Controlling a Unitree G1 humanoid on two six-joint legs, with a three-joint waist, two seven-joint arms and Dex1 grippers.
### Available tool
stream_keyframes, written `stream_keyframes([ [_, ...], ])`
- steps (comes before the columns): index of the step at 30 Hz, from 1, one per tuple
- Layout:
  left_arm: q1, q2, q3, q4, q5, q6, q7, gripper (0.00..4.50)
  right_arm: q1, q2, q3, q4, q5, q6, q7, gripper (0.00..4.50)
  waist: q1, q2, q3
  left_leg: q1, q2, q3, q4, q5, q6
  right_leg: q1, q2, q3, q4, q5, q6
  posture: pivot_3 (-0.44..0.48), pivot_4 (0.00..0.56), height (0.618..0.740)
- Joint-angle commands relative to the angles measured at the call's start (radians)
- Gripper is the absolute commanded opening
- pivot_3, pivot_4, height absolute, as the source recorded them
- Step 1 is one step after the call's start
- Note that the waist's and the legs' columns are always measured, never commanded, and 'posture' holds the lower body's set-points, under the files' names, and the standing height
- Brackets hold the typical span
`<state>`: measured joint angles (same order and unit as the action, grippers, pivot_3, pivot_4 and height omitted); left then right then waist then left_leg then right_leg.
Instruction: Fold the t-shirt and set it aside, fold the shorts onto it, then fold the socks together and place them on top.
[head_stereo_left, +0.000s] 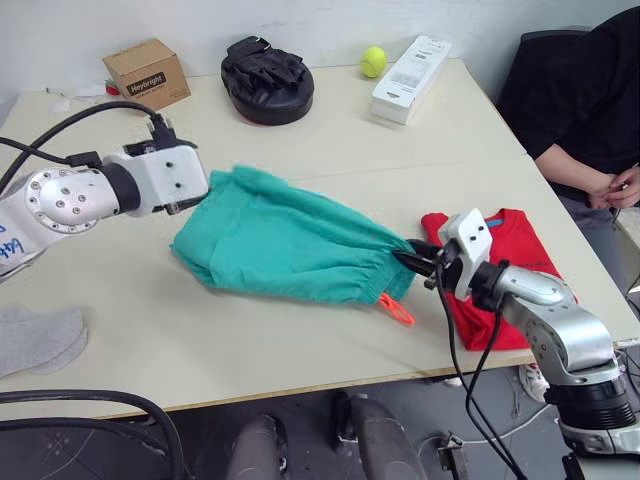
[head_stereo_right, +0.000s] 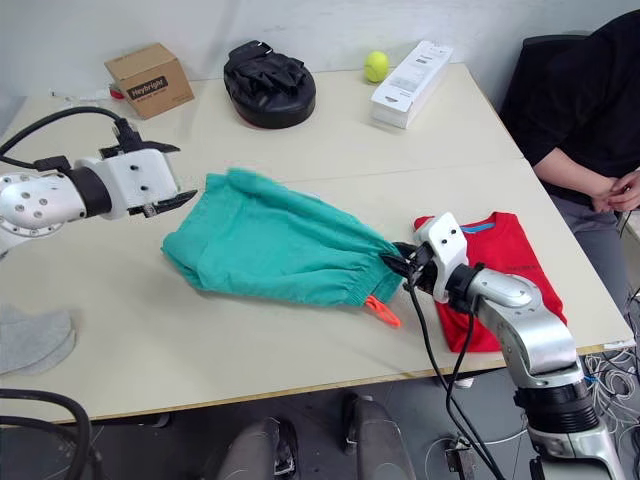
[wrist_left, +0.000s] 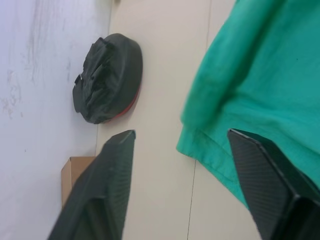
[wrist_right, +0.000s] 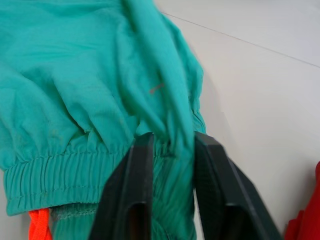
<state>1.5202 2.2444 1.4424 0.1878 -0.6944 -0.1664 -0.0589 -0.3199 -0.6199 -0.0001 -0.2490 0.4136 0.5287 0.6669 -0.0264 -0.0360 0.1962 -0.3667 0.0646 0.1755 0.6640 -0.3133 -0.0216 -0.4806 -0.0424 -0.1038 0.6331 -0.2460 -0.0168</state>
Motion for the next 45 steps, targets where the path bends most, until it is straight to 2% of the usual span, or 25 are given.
stream_keyframes([
  [1, -0.027, 0.007, 0.037, 0.053, -0.107, -0.016, 0.005, 4.5, -0.019, -0.013, -0.004, -0.022, -0.032, -0.059, 0.025, 2.53, -0.001, 0.0, 0.0, 0.0, 0.0, 0.0, 0.0, 0.0, 0.0, 0.0, 0.0, 0.0, 0.0, 0.0, 0.0, 0.0, 0.15, 0.74],
  [5, -0.03, 0.007, 0.023, 0.059, -0.537, -0.022, -0.22, 4.5, -0.024, -0.04, -0.004, -0.059, -0.097, -0.166, 0.06, 3.93, 0.0, 0.0, 0.0, 0.0, 0.0, 0.0, 0.0, 0.0, 0.0, 0.0, 0.0, 0.0, 0.001, 0.0, 0.0, 0.0, 0.15, 0.74],
  [6, -0.028, 0.007, 0.014, 0.053, -0.607, -0.023, -0.249, 4.5, -0.022, -0.04, -0.004, -0.072, -0.099, -0.179, 0.069, 4.25, 0.0, 0.0, 0.0, 0.0, 0.0, 0.0, 0.001, 0.0, 0.0, 0.0, 0.0, 0.0, 0.001, 0.0, 0.0, 0.0, 0.15, 0.74],
  [8, -0.018, 0.007, -0.016, 0.04, -0.665, -0.039, -0.268, 4.5, -0.019, -0.036, 0.001, -0.097, -0.098, -0.189, 0.079, 4.25, 0.0, 0.0, 0.0, 0.0, 0.0, 0.0, 0.001, 0.0, 0.0, 0.0, 0.0, 0.0, 0.001, 0.0, 0.0, 0.0, 0.15, 0.74],
  [11, -0.004, 0.007, -0.086, 0.022, -0.683, -0.089, -0.276, 4.5, -0.009, -0.039, 0.022, -0.135, -0.092, -0.183, 0.109, 4.25, -0.001, 0.0, 0.0, 0.0, 0.0, 0.0, 0.001, 0.0, 0.0, 0.0, 0.002, 0.0, 0.002, 0.0, 0.0, 0.0, 0.15, 0.74],
  [14, -0.026, 0.007, -0.16, 0.015, -0.788, -0.114, -0.284, 4.5, 0.003, -0.044, 0.026, -0.153, -0.086, -0.177, 0.13, 4.25, -0.001, 0.0, 0.0, 0.001, 0.0, -0.001, 0.002, 0.0, -0.001, 0.001, 0.002, 0.0, 0.003, 0.0, 0.0, 0.0, 0.15, 0.74],
  [16, -0.106, -0.056, -0.246, -0.049, -0.978, -0.091, -0.292, 4.5, 0.004, -0.044, 0.026, -0.153, -0.074, -0.165, 0.145, 4.25, 0.0, 0.0, 0.0, 0.0, 0.0, -0.001, 0.003, 0.0, -0.001, 0.0, 0.002, 0.0, 0.003, 0.0, 0.0, 0.0, 0.15, 0.74],
  [17, -0.168, -0.124, -0.291, -0.116, -1.07, -0.059, -0.292, 4.5, 0.004, -0.045, 0.027, -0.148, -0.072, -0.166, 0.154, 4.25, -0.002, -0.001, 0.0, 0.0, 0.0, -0.001, 0.003, 0.0, -0.001, 0.001, 0.002, 0.0, 0.003, 0.0, 0.0, 0.0, 0.15, 0.74],
  [19, -0.309, -0.244, -0.389, -0.25, -1.157, -0.012, -0.265, 4.5, 0.003, -0.046, 0.028, -0.137, -0.072, -0.168, 0.17, 4.25, -0.008, -0.001, 0.0, -0.002, 0.001, -0.002, 0.003, 0.0, -0.001, -0.001, 0.001, 0.001, 0.003, 0.0, 0.0, 0.0, 0.15, 0.74],
  [22, -0.5, -0.406, -0.564, -0.452, -1.027, 0.06, -0.224, 4.5, -0.002, -0.044, 0.039, -0.125, -0.075, -0.174, 0.194, 4.25, -0.007, 0.003, -0.002, 0.001, 0.001, -0.005, 0.0, -0.001, -0.002, 0.001, 0.002, 0.002, -0.003, 0.0, 0.0, 0.0, 0.15, 0.74],
  [24, -0.612, -0.525, -0.665, -0.548, -0.985, 0.128, -0.2, 4.5, -0.006, -0.044, 0.046, -0.119, -0.078, -0.181, 0.212, 4.25, -0.002, 0.005, -0.004, 0.002, 0.001, -0.005, 0.0, -0.001, -0.002, 0.003, 0.004, 0.001, -0.004, 0.0, 0.0, 0.0, 0.15, 0.74],
  [28, -0.858, -0.691, -0.898, -0.569, -0.847, 0.237, -0.092, 4.5, -0.019, -0.04, 0.05, -0.102, -0.084, -0.19, 0.233, 4.25, 0.006, 0.003, -0.004, 0.005, 0.001, -0.007, 0.001, -0.001, -0.002, 0.006, 0.004, 0.002, -0.003, 0.0, -0.001, 0.0, 0.15, 0.74],
  [30, -1.026, -0.734, -1.081, -0.577, -0.655, 0.268, -0.066, 4.5, -0.022, -0.039, 0.068, -0.086, -0.105, -0.213, 0.243, 4.25, 0.015, 0.003, -0.004, 0.011, 0.001, -0.009, 0.0, -0.002, -0.002, 0.014, 0.003, 0.001, -0.007, 0.0, -0.001, 0.0, 0.15, 0.74],
  [33, -1.399, -0.908, -1.378, -0.55, -0.372, 0.369, -0.089, 4.5, -0.018, -0.039, 0.105, -0.067, -0.147, -0.264, 0.256, 4.25, 0.032, 0.006, -0.006, 0.016, 0.0, -0.01, -0.001, -0.007, -0.005, 0.021, 0.005, 0.0, -0.011, 0.0, 0.0, 0.0, 0.15, 0.74],
  [35, -1.584, -1.022, -1.529, -0.5, -0.164, 0.402, -0.17, 4.5, -0.018, -0.037, 0.126, -0.055, -0.172, -0.291, 0.262, 4.25, 0.046, 0.005, -0.007, 0.015, -0.001, -0.01, -0.002, -0.006, -0.004, 0.021, 0.005, 0.0, -0.012, 0.001, 0.001, 0.0, 0.15, 0.74],
  [36, -1.638, -1.065, -1.57, -0.478, -0.091, 0.414, -0.204, 4.5, -0.018, -0.037, 0.132, -0.051, -0.18, -0.3, 0.263, 4.25, 0.046, 0.002, -0.008, 0.014, -0.001, -0.008, -0.001, -0.003, 0.001, 0.021, 0.006, 0.0, -0.01, 0.001, 0.001, 0.0, 0.15, 0.74],
  [40, -1.821, -1.211, -1.703, -0.333, 0.17, 0.394, -0.347, 4.5, -0.023, -0.036, 0.161, -0.033, -0.23, -0.339, 0.256, 4.25, 0.046, 0.001, -0.009, 0.014, 0.001, -0.001, 0.001, -0.004, -0.001, 0.018, 0.004, 0.001, -0.006, 0.001, 0.001, 0.0, 0.15, 0.74],
  [45, -1.895, -1.295, -1.715, -0.189, 0.348, 0.321, -0.493, 4.5, 0.019, -0.045, 0.203, -0.056, -0.313, -0.386, 0.244, 4.25, 0.025, 0.001, -0.009, 0.015, 0.004, -0.001, 0.0, -0.004, -0.003, 0.017, 0.003, 0.001, -0.005, -0.001, -0.003, 0.0, 0.15, 0.74],
])
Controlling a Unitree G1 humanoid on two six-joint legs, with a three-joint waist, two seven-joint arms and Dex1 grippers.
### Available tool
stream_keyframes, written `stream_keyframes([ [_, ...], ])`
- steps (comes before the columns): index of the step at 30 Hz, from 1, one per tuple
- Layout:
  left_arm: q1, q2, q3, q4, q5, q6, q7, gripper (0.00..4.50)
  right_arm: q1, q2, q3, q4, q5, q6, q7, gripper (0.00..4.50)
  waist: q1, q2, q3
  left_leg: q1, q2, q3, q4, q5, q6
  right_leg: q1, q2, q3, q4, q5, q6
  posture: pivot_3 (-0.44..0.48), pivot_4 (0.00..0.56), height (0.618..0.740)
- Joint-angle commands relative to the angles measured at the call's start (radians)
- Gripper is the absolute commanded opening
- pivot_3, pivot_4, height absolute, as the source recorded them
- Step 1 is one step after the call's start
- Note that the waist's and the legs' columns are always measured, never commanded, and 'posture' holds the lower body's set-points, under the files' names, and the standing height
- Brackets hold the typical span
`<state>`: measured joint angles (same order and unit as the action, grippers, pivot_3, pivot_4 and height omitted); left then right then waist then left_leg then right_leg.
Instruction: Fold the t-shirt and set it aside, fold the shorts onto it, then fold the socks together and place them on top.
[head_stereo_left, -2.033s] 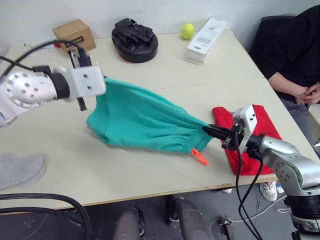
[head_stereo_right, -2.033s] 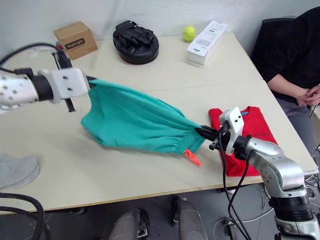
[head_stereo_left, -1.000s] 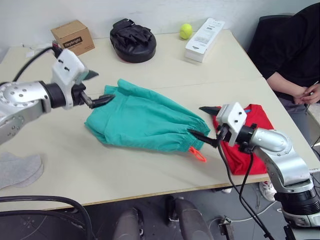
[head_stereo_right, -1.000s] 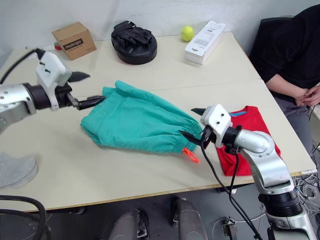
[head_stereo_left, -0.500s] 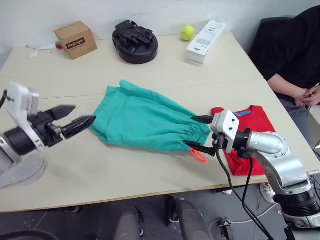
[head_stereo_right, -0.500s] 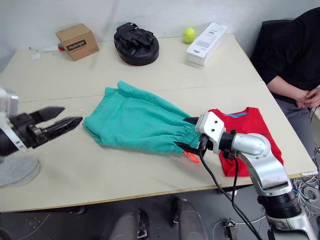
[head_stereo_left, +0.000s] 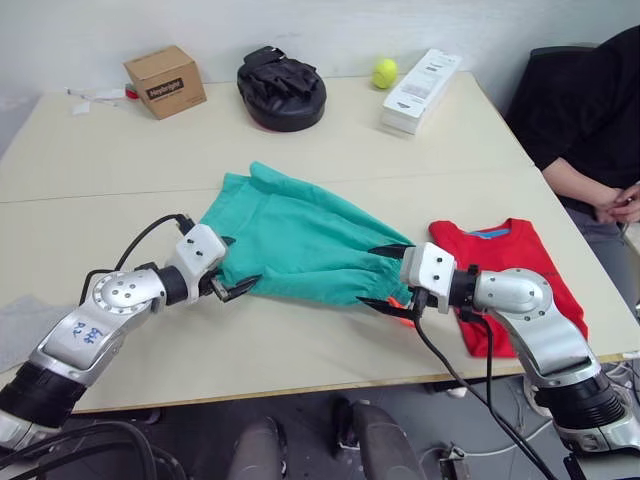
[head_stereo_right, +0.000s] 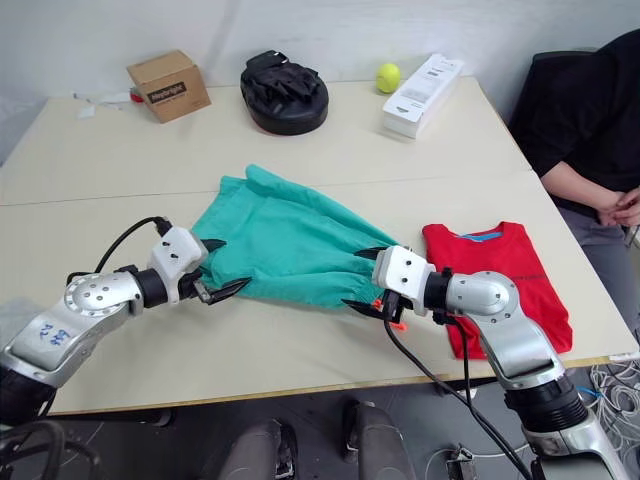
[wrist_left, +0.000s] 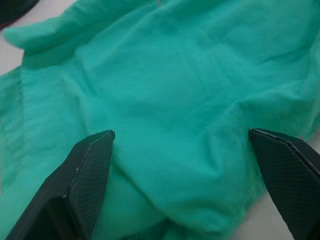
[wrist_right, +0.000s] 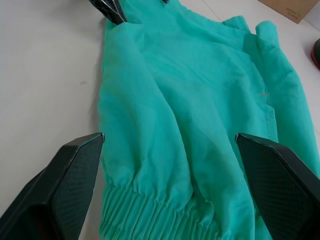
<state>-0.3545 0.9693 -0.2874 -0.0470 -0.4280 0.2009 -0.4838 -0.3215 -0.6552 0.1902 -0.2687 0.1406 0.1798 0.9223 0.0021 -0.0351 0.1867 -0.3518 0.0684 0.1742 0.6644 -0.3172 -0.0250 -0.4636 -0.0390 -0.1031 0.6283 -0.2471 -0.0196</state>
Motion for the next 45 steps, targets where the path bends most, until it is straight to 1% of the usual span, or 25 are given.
stream_keyframes([
  [1, -0.021, -0.027, 0.022, 0.058, 0.098, -0.057, -0.097, 4.5, 0.029, -0.01, 0.019, -0.037, -0.056, -0.043, -0.018, 4.25, -0.006, 0.0, 0.0, 0.0, 0.0, 0.0, 0.0, 0.0, 0.0, 0.0, 0.0, 0.0, 0.001, 0.0, -0.001, 0.0, 0.15, 0.74],
  [4, 0.014, -0.02, 0.068, 0.048, 0.094, -0.061, -0.194, 4.5, 0.05, -0.007, 0.033, -0.04, -0.096, -0.046, -0.035, 4.25, -0.01, 0.0, 0.0, 0.0, 0.002, -0.002, 0.0, 0.0, -0.001, -0.001, 0.0, 0.0, 0.001, -0.001, -0.001, 0.0, 0.15, 0.74],
  [6, 0.058, 0.002, 0.118, 0.027, 0.077, -0.061, -0.251, 4.5, 0.065, -0.006, 0.036, -0.048, -0.108, -0.049, -0.041, 4.25, -0.011, 0.0, 0.0, 0.001, 0.002, -0.002, 0.0, 0.0, -0.001, -0.001, 0.0, 0.001, 0.002, -0.001, -0.001, 0.0, 0.15, 0.74],
  [9, 0.103, 0.013, 0.186, 0.017, 0.08, -0.058, -0.298, 4.5, 0.075, 0.0, 0.041, -0.048, -0.128, -0.057, -0.05, 4.25, -0.011, 0.0, 0.0, 0.001, 0.003, -0.003, 0.0, 0.0, -0.001, -0.001, 0.0, 0.001, 0.002, -0.001, -0.001, 0.0, 0.15, 0.74],
  [13, 0.112, 0.003, 0.254, 0.021, 0.084, -0.043, -0.327, 4.5, 0.047, 0.027, 0.051, -0.006, -0.173, -0.069, -0.087, 4.25, -0.007, 0.0, 0.0, 0.001, 0.003, -0.004, 0.0, -0.001, 0.0, -0.001, -0.001, 0.001, 0.002, -0.001, -0.001, 0.0, 0.15, 0.74],
  [16, 0.114, 0.003, 0.262, 0.043, 0.139, -0.082, -0.349, 4.5, 0.025, 0.042, 0.055, 0.031, -0.193, -0.079, -0.1, 4.25, -0.007, 0.0, 0.0, 0.001, 0.003, -0.004, 0.0, -0.001, 0.001, -0.001, -0.001, 0.001, 0.002, -0.001, -0.001, 0.0, 0.15, 0.74],
  [19, 0.096, -0.003, 0.239, 0.102, 0.225, -0.137, -0.357, 4.5, -0.002, 0.043, 0.073, 0.082, -0.224, -0.116, -0.103, 4.25, -0.007, 0.0, 0.0, 0.001, 0.003, -0.004, 0.0, -0.001, 0.001, -0.001, -0.001, 0.0, 0.002, -0.001, -0.001, 0.0, 0.15, 0.74],
  [24, 0.055, -0.04, 0.211, 0.171, 0.309, -0.192, -0.372, 4.5, -0.024, 0.052, 0.084, 0.125, -0.234, -0.14, -0.101, 4.25, -0.007, 0.0, 0.0, 0.001, 0.002, -0.004, 0.0, -0.001, 0.001, -0.001, -0.001, 0.0, 0.002, -0.001, -0.001, 0.0, 0.15, 0.74],
  [25, 0.039, -0.051, 0.205, 0.189, 0.325, -0.202, -0.372, 4.11, -0.028, 0.054, 0.086, 0.132, -0.235, -0.143, -0.099, 4.09, -0.006, 0.0, 0.0, 0.001, 0.002, -0.004, 0.0, -0.001, 0.001, -0.001, -0.001, 0.0, 0.002, -0.001, -0.001, 0.0, 0.15, 0.74],
  [26, 0.024, -0.062, 0.203, 0.207, 0.338, -0.209, -0.371, 3.93, -0.031, 0.054, 0.088, 0.138, -0.237, -0.147, -0.096, 3.88, -0.005, 0.0, 0.0, 0.001, 0.002, -0.004, 0.0, -0.001, 0.001, -0.001, -0.001, 0.0, 0.002, -0.001, -0.001, 0.0, 0.15, 0.74],
  [27, 0.013, -0.07, 0.202, 0.22, 0.346, -0.214, -0.374, 3.65, -0.033, 0.054, 0.09, 0.143, -0.239, -0.152, -0.093, 3.68, -0.005, 0.0, 0.0, 0.001, 0.002, -0.003, 0.0, -0.001, 0.001, -0.001, -0.001, 0.0, 0.002, -0.001, -0.001, 0.0, 0.15, 0.74],
  [33, 0.001, -0.084, 0.204, 0.241, 0.358, -0.228, -0.421, 1.76, -0.038, 0.051, 0.089, 0.155, -0.243, -0.177, -0.074, 1.59, -0.006, 0.0, 0.0, 0.001, 0.003, -0.003, 0.0, -0.001, 0.001, -0.001, -0.002, 0.0, 0.003, -0.001, -0.001, 0.0, 0.15, 0.74],
  [37, 0.073, -0.058, 0.236, 0.165, 0.318, -0.178, -0.476, 0.42, -0.046, 0.035, 0.087, 0.167, -0.229, -0.226, -0.032, 0.16, -0.009, 0.0, 0.0, 0.001, 0.003, -0.003, 0.0, -0.001, 0.001, -0.001, -0.002, 0.0, 0.003, -0.001, -0.001, 0.0, 0.15, 0.74],
  [38, 0.1, -0.049, 0.25, 0.136, 0.304, -0.16, -0.488, 0.1, -0.047, 0.031, 0.087, 0.171, -0.221, -0.245, -0.015, 0.0, -0.013, 0.0, 0.0, 0.001, 0.004, -0.003, 0.0, -0.001, 0.001, -0.001, -0.002, 0.0, 0.003, -0.001, -0.001, 0.0, 0.15, 0.74],
  [39, 0.138, -0.037, 0.272, 0.096, 0.285, -0.133, -0.5, 0.04, -0.048, 0.025, 0.086, 0.177, -0.212, -0.264, 0.004, 0.0, -0.016, 0.0, 0.0, 0.001, 0.005, -0.003, 0.0, -0.001, 0.001, -0.001, -0.001, 0.0, 0.003, -0.001, -0.001, 0.0, 0.15, 0.74],
  [43, 0.304, 0.004, 0.375, -0.087, 0.196, -0.008, -0.526, 0.04, -0.061, 0.008, 0.087, 0.222, -0.187, -0.357, 0.064, 0.0, -0.036, 0.0, 0.0, 0.002, 0.008, -0.003, 0.0, -0.002, 0.0, -0.001, -0.001, 0.0, 0.003, -0.003, -0.001, 0.0, 0.15, 0.74],
  [45, 0.444, 0.015, 0.475, -0.231, 0.129, 0.087, -0.529, 0.04, -0.067, -0.002, 0.093, 0.256, -0.166, -0.437, 0.111, 0.0, -0.037, 0.0, 0.0, 0.003, 0.009, -0.002, 0.0, -0.003, -0.001, -0.001, -0.001, 0.0, 0.004, -0.003, -0.001, 0.0, 0.15, 0.74],
])
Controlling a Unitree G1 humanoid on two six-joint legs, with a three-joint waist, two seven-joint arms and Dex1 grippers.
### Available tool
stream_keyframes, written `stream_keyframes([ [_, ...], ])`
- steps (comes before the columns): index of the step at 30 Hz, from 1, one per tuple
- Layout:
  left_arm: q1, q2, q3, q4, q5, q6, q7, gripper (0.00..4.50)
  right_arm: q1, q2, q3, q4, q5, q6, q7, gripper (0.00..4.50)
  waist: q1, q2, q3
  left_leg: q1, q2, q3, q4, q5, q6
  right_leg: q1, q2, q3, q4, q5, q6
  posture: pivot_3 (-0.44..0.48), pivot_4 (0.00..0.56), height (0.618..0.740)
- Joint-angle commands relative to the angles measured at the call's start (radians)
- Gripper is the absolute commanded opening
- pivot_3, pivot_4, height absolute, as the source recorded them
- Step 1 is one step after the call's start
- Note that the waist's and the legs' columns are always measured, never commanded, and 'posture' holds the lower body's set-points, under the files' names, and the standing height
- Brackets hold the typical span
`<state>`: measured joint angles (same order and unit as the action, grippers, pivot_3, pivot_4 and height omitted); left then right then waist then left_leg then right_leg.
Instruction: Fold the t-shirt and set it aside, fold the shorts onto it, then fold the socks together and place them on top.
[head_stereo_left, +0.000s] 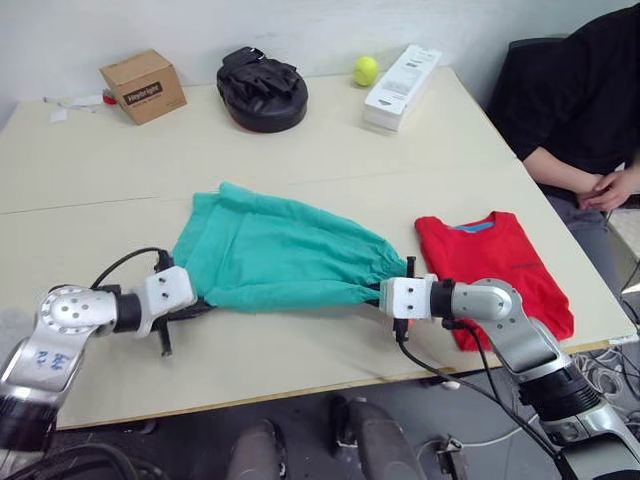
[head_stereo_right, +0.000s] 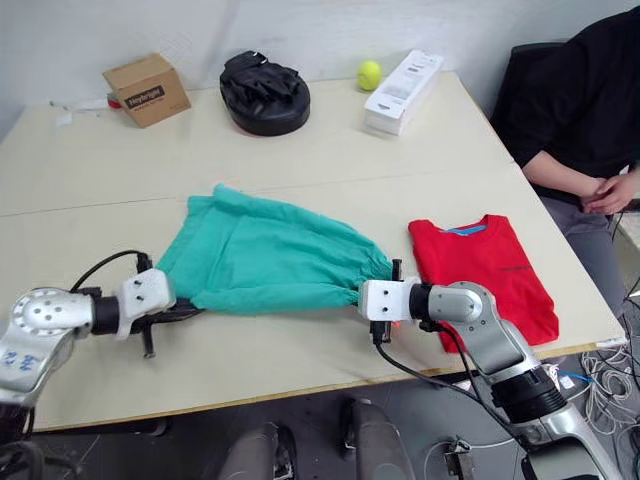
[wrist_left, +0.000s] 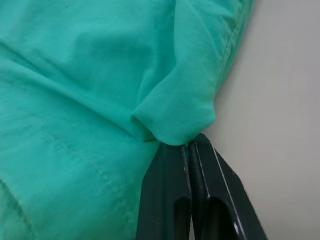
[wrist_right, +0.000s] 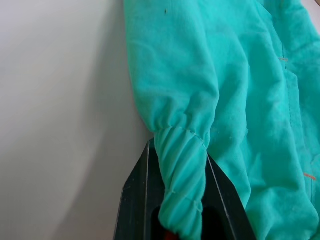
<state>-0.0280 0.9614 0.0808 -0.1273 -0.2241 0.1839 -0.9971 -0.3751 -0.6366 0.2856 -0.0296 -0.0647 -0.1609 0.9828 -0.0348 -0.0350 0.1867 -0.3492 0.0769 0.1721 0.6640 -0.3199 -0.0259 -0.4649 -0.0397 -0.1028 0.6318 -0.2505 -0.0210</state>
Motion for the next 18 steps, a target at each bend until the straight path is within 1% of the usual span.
stream_keyframes([
  [1, 0.177, 0.024, 0.15, -0.208, -0.094, 0.136, -0.016, 0.04, -0.016, -0.024, 0.001, 0.031, 0.047, -0.129, 0.068, 0.0, -0.004, 0.0, 0.0, 0.0, 0.0, 0.0, 0.0, 0.0, 0.0, 0.0, 0.0, 0.0, 0.0, 0.0, 0.0, 0.0, 0.15, 0.74],
  [3, 0.304, 0.004, 0.234, -0.326, -0.109, 0.191, 0.003, 0.04, -0.024, -0.037, 0.007, 0.074, 0.062, -0.228, 0.108, 0.0, -0.003, -0.001, 0.0, 0.0, 0.001, 0.0, 0.0, -0.001, -0.001, 0.0, 0.001, 0.0, 0.0, -0.001, -0.001, 0.0, 0.15, 0.74],
  [4, 0.346, -0.007, 0.259, -0.366, -0.108, 0.209, 0.017, 0.04, -0.027, -0.041, 0.009, 0.093, 0.067, -0.264, 0.122, 0.0, 0.0, 0.0, 0.0, 0.0, 0.001, 0.0, 0.0, -0.001, -0.001, 0.0, 0.001, 0.0, 0.0, -0.001, -0.001, 0.0, 0.15, 0.74],
  [7, 0.441, -0.052, 0.294, -0.454, -0.09, 0.246, 0.069, 0.04, -0.035, -0.04, 0.011, 0.128, 0.104, -0.3, 0.166, 0.0, 0.007, 0.0, 0.0, 0.002, 0.001, -0.001, 0.0, -0.002, -0.001, 0.001, 0.002, 0.001, -0.001, -0.001, -0.001, 0.0, 0.15, 0.74],
  [9, 0.461, -0.077, 0.288, -0.484, -0.065, 0.271, 0.114, 0.04, -0.041, -0.036, 0.012, 0.14, 0.116, -0.31, 0.181, 0.0, 0.009, 0.0, 0.0, 0.002, 0.001, -0.002, 0.0, -0.003, 0.002, 0.002, 0.002, 0.001, -0.002, -0.001, -0.001, 0.0, 0.15, 0.74],
  [11, 0.45, -0.093, 0.274, -0.49, -0.048, 0.309, 0.16, 0.04, -0.047, -0.029, 0.012, 0.153, 0.112, -0.322, 0.181, 0.0, 0.009, 0.0, 0.0, 0.002, 0.0, -0.003, 0.0, -0.004, 0.003, 0.003, 0.002, 0.001, -0.003, -0.001, -0.001, 0.0, 0.15, 0.74],
  [14, 0.438, -0.109, 0.273, -0.493, -0.065, 0.333, 0.175, 0.04, -0.053, -0.019, 0.012, 0.169, 0.104, -0.338, 0.173, 0.0, 0.007, 0.0, 0.0, 0.002, 0.001, -0.004, 0.0, -0.004, 0.003, 0.003, 0.002, 0.001, -0.003, -0.001, -0.001, 0.0, 0.15, 0.74],
  [15, 0.434, -0.111, 0.273, -0.493, -0.071, 0.338, 0.174, 0.46, -0.055, -0.017, 0.012, 0.172, 0.103, -0.34, 0.173, 0.0, 0.007, 0.0, 0.0, 0.002, 0.001, -0.004, 0.0, -0.004, 0.003, 0.003, 0.002, 0.001, -0.002, -0.001, -0.002, 0.0, 0.15, 0.74],
  [16, 0.432, -0.111, 0.273, -0.494, -0.081, 0.343, 0.168, 0.65, -0.053, -0.017, 0.011, 0.171, 0.105, -0.337, 0.174, 0.0, 0.007, 0.0, 0.0, 0.002, 0.001, -0.003, -0.001, -0.004, 0.003, 0.003, 0.002, 0.001, -0.002, -0.001, -0.002, 0.0, 0.15, 0.74],
  [18, 0.442, -0.114, 0.284, -0.503, -0.109, 0.35, 0.148, 1.21, -0.046, -0.022, 0.006, 0.156, 0.116, -0.327, 0.176, 0.0, 0.006, 0.0, 0.0, 0.002, 0.001, -0.003, -0.001, -0.004, 0.001, 0.003, 0.002, 0.001, -0.002, -0.001, -0.002, 0.0, 0.15, 0.74],
])
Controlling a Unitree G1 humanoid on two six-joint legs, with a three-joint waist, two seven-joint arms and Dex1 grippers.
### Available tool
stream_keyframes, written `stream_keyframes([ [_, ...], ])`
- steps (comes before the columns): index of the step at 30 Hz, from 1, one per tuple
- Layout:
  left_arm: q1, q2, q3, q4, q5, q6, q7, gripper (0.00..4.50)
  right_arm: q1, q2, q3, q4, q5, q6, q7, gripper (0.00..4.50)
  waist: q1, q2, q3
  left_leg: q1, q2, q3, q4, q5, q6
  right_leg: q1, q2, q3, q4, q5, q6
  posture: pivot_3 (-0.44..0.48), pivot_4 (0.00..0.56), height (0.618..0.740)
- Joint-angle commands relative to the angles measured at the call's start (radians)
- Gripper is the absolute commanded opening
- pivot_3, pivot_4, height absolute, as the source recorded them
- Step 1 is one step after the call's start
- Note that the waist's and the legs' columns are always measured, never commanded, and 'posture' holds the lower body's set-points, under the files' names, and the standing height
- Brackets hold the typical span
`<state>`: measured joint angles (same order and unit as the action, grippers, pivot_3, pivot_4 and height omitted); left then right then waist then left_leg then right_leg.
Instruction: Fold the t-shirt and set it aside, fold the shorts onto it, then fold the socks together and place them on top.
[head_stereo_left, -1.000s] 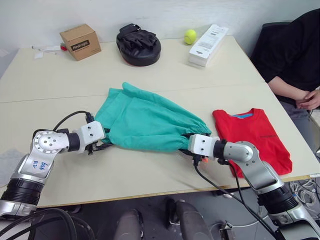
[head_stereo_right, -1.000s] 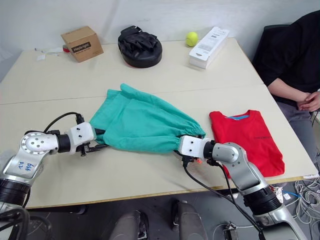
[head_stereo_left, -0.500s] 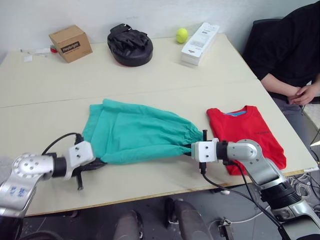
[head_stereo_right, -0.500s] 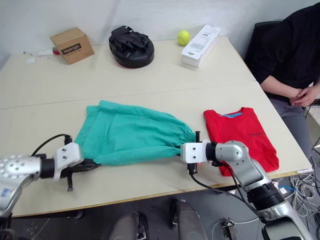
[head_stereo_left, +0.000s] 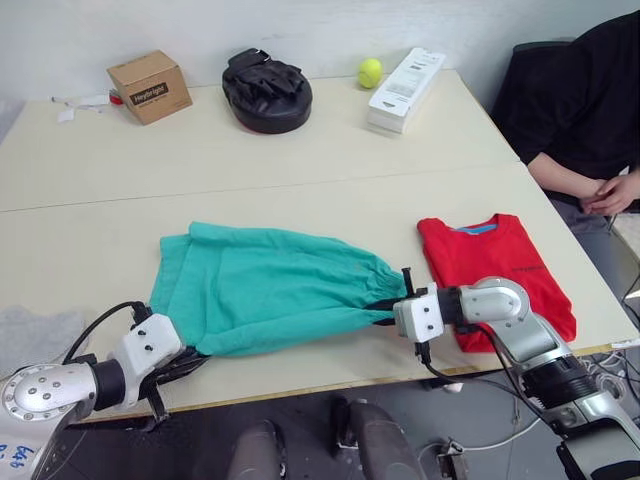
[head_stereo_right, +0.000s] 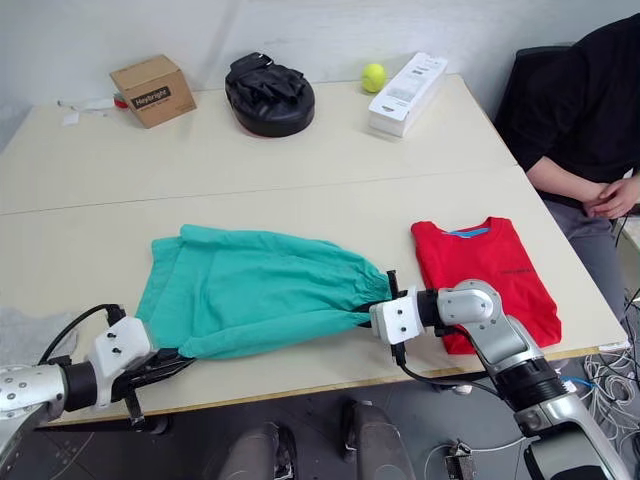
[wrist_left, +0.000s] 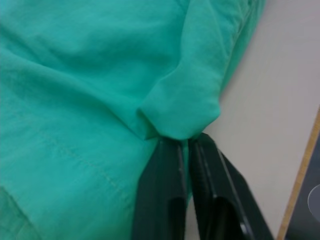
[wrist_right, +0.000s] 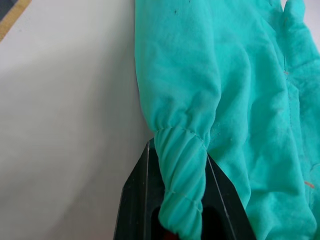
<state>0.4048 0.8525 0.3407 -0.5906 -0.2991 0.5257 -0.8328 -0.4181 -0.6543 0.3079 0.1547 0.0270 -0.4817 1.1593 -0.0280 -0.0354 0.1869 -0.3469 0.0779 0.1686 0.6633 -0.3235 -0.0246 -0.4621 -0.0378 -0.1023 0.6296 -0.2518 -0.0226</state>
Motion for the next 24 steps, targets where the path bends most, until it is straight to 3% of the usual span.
stream_keyframes([
  [1, 0.018, -0.009, 0.039, -0.046, -0.056, 0.015, -0.028, 1.53, 0.005, -0.01, -0.021, -0.041, 0.037, 0.001, 0.006, 0.62, -0.001, 0.0, 0.0, 0.0, 0.0, 0.0, 0.0, 0.0, 0.0, 0.0, 0.0, 0.0, 0.0, 0.0, 0.0, 0.0, 0.15, 0.74],
  [3, 0.028, -0.015, 0.077, -0.058, -0.105, 0.039, -0.047, 2.17, 0.018, -0.024, -0.025, -0.06, 0.052, 0.009, 0.018, 1.26, -0.002, 0.0, 0.0, 0.0, 0.001, 0.0, 0.0, 0.0, -0.001, 0.0, 0.0, 0.0, 0.0, 0.0, 0.0, 0.0, 0.15, 0.74],
  [6, 0.03, -0.001, 0.201, -0.081, -0.287, 0.155, -0.115, 3.08, 0.048, -0.069, -0.051, -0.133, 0.105, 0.054, 0.045, 2.23, 0.0, 0.0, 0.0, 0.0, 0.001, 0.0, 0.0, -0.001, -0.002, -0.001, 0.0, 0.0, -0.001, 0.0, 0.0, 0.0, 0.15, 0.74],
  [9, -0.018, 0.031, 0.318, -0.052, -0.441, 0.248, -0.15, 4.08, 0.07, -0.117, -0.106, -0.252, 0.225, 0.234, 0.048, 3.34, 0.0, 0.0, 0.0, 0.0, 0.001, 0.0, 0.001, -0.001, -0.001, -0.001, 0.0, 0.0, 0.0, 0.0, 0.0, 0.0, 0.15, 0.74],
  [11, -0.127, 0.044, 0.36, 0.009, -0.53, 0.311, -0.092, 4.5, 0.07, -0.139, -0.152, -0.333, 0.331, 0.401, 0.029, 3.99, 0.003, 0.0, 0.0, 0.0, 0.0, 0.0, 0.001, -0.001, -0.001, 0.0, 0.0, 0.0, -0.001, 0.0, 0.0, 0.0, 0.15, 0.74],
  [13, -0.221, 0.041, 0.376, 0.057, -0.596, 0.366, -0.032, 4.5, 0.055, -0.141, -0.191, -0.396, 0.418, 0.549, -0.007, 4.46, 0.004, 0.0, 0.0, 0.0, 0.0, -0.002, 0.001, -0.001, 0.001, 0.001, 0.0, 0.0, -0.001, 0.0, 0.0, 0.0, 0.15, 0.74],
  [15, -0.284, 0.042, 0.366, 0.087, -0.625, 0.397, 0.005, 4.5, 0.034, -0.128, -0.216, -0.44, 0.479, 0.664, -0.048, 4.46, 0.002, 0.0, 0.0, 0.0, 0.0, -0.003, 0.001, -0.001, 0.001, 0.001, 0.0, 0.0, -0.001, 0.0, 0.0, 0.0, 0.15, 0.74],
  [18, -0.356, 0.045, 0.175, 0.126, -0.435, 0.306, 0.087, 4.5, -0.016, -0.042, -0.184, -0.472, 0.486, 0.791, -0.16, 4.46, -0.003, 0.0, 0.0, 0.0, 0.0, -0.003, 0.0, 0.0, -0.003, 0.0, 0.0, 0.0, 0.001, 0.0, -0.001, 0.0, 0.15, 0.74],
  [21, -0.387, 0.02, 0.04, 0.163, -0.277, 0.192, 0.147, 3.88, -0.046, 0.041, -0.138, -0.469, 0.44, 0.867, -0.246, 4.5, -0.003, 0.0, 0.0, 0.001, 0.0, -0.001, -0.001, 0.001, -0.006, -0.001, 0.002, 0.001, 0.001, 0.0, -0.001, 0.0, 0.15, 0.74],
  [24, -0.415, -0.009, -0.087, 0.171, -0.167, 0.121, 0.193, 2.97, -0.076, 0.168, -0.074, -0.402, 0.336, 0.899, -0.391, 4.5, -0.003, -0.001, -0.001, -0.001, 0.002, -0.001, -0.002, 0.0, -0.007, -0.002, 0.002, 0.0, 0.002, -0.002, -0.003, 0.0, 0.15, 0.74],
])
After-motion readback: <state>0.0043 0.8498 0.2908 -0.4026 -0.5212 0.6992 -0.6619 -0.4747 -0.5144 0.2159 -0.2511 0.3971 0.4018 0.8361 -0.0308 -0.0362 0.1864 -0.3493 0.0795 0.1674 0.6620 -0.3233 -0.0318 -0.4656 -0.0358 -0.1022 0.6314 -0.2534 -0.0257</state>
